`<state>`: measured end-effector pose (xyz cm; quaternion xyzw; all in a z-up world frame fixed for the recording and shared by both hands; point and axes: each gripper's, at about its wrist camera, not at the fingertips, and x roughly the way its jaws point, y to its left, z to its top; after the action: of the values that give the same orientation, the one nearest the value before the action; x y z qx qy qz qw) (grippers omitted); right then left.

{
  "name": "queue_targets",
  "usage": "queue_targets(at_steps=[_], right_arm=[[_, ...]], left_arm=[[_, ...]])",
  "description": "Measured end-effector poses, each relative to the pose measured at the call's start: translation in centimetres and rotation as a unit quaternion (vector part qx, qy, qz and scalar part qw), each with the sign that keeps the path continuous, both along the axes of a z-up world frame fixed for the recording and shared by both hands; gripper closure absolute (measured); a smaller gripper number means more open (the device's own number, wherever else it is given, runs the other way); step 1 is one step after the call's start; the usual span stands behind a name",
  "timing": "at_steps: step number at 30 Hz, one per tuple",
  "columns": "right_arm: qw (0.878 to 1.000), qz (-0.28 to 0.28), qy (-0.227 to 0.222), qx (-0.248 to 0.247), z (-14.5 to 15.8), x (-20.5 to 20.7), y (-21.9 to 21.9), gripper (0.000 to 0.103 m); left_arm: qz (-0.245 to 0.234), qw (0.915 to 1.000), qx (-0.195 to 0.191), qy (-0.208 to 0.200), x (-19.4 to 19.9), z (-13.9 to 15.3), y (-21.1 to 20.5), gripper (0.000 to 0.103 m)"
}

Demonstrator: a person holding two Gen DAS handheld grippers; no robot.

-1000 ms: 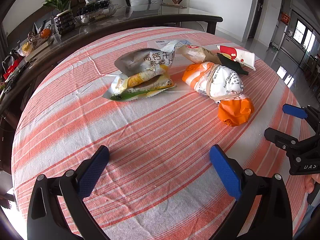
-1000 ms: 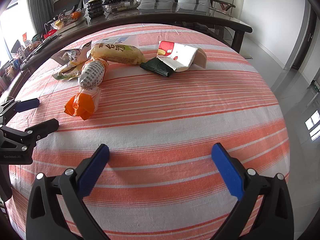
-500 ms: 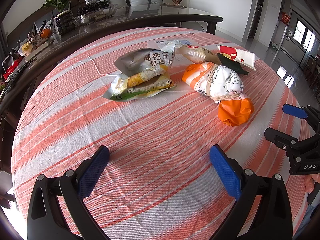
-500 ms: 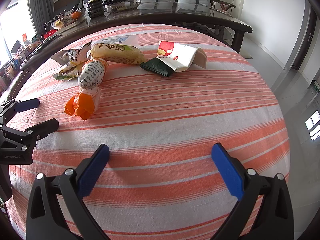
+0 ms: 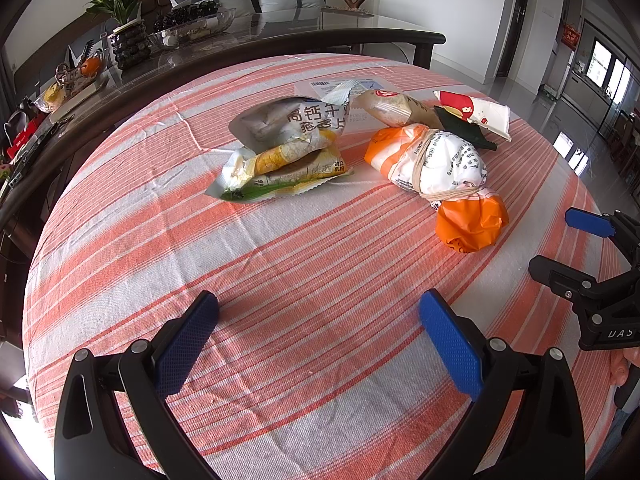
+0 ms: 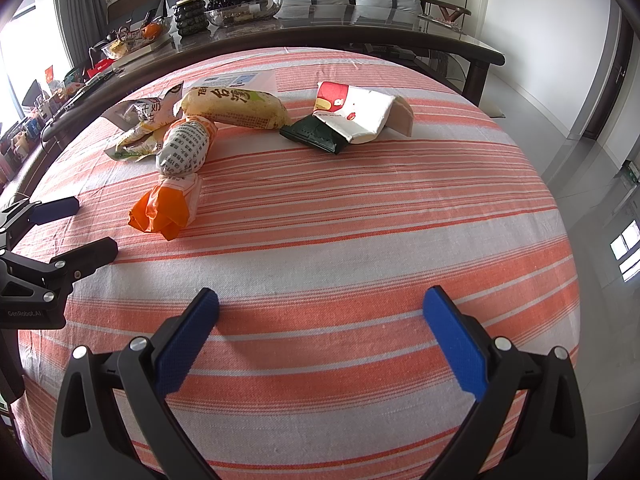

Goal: Collect trash

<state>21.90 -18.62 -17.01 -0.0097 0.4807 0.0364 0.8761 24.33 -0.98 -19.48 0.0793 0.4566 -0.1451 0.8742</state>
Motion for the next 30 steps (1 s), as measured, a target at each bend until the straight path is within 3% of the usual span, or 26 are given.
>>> queue_targets(at_steps=[12,15,18,23,25,27,30], right_arm=[[1.0,0.0,0.0,0.001,0.0,0.0,0.0,0.004],[1.0,0.0,0.0,0.001,0.0,0.0,0.0,0.004],[1.0,0.0,0.0,0.001,0.0,0.0,0.0,0.004],[1.0,0.0,0.0,0.001,0.0,0.0,0.0,0.004],[1.0,0.0,0.0,0.004,0.0,0.0,-0.1,0.004],[0.999,0.005,0.003,0.032,0.4,0.1,-0.3,0.004],[0.992,0.021,0.001,0.128,2.3,0.9,-0.4,0.005]], left_arm=[[0.002,1.0,0.002,0.002,0.0,0.0,0.0,0.004],[-0.038,0.999,0.002,0.022,-0.4,0.2,0.6,0.004],[-0.066,0.9978,-0.008,0.002,-0.4,1.0,2.6,0.004],[-0.089,0.9948,-0.05,-0.006,2.9,3.2,4.9,0.004],[-0.115,0.9925,-0.041,-0.012,4.4,3.2,4.4,0.004],[-0.141,0.9897,-0.018,-0.015,5.9,3.0,3.6,0.004],[-0.176,0.9841,0.0,-0.025,7.5,2.8,3.0,0.004]])
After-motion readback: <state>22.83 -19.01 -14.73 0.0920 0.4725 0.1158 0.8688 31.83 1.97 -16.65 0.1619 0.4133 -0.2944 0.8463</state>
